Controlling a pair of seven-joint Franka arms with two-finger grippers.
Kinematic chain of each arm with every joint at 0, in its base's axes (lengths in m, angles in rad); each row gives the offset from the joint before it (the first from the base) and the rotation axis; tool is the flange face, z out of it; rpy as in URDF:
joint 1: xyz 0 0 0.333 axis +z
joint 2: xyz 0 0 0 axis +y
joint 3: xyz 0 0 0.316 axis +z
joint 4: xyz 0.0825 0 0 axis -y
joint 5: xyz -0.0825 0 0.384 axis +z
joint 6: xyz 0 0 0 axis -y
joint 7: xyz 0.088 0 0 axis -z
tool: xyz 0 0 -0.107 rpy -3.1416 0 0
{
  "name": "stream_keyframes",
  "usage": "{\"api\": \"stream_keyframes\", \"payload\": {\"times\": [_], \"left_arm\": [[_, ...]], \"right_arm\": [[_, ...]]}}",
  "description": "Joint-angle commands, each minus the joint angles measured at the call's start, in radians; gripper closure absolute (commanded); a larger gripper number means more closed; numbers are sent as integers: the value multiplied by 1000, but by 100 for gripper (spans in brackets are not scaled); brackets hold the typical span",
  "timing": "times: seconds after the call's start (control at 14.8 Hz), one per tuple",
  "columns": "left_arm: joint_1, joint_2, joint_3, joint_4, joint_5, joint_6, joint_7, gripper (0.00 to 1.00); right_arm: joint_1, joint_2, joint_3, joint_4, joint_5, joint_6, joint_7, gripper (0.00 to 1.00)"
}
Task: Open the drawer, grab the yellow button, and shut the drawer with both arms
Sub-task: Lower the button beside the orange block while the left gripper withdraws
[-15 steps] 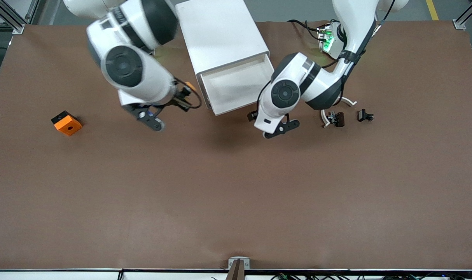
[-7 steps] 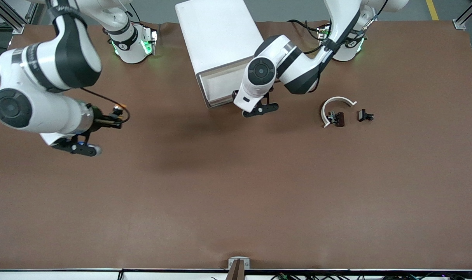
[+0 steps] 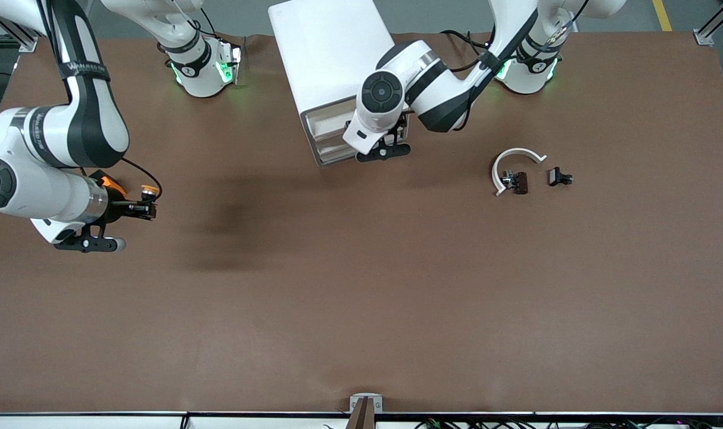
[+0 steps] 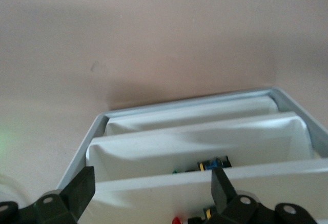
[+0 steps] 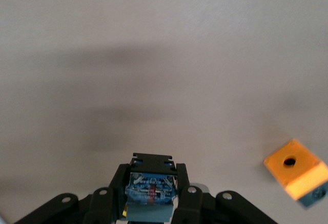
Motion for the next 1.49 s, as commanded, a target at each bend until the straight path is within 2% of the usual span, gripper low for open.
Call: {"api": "stream_keyframes", "payload": {"times": [0.0,0.27,0.54,0.68,0.81,1.22,1.29,1.36,1.42], "left_arm": [[4,-21,-44,-37,-19,30,-10,0],[12,-27,-70,-48,-33,48,-11,0],[12,-27,-72,-46,-33,45,-11,0],[32,-27,-67,-35,-33,42,-11,0],[95,-21,-67,-11,-31,42,-10,0],[295,-23,-61,64,18,39,1,0],[328,-27,-61,78,45,37,2,0],[355,-30,-62,93,91,30,2,0],[381,-32,-62,110,134,16,4,0]], "right_arm": [[-48,-45,20,-153,-95,203,-35,78],[-115,-27,20,-253,-118,434,-140,78],[-151,57,20,-255,-124,504,-204,78],[-158,122,19,-249,-161,550,-221,78],[-174,175,19,-243,-190,596,-219,78],[-191,274,20,-212,-183,643,-181,74],[-191,274,20,-210,-184,641,-180,69],[-189,274,20,-209,-183,637,-178,29],[-187,272,20,-200,-183,630,-178,0]]}}
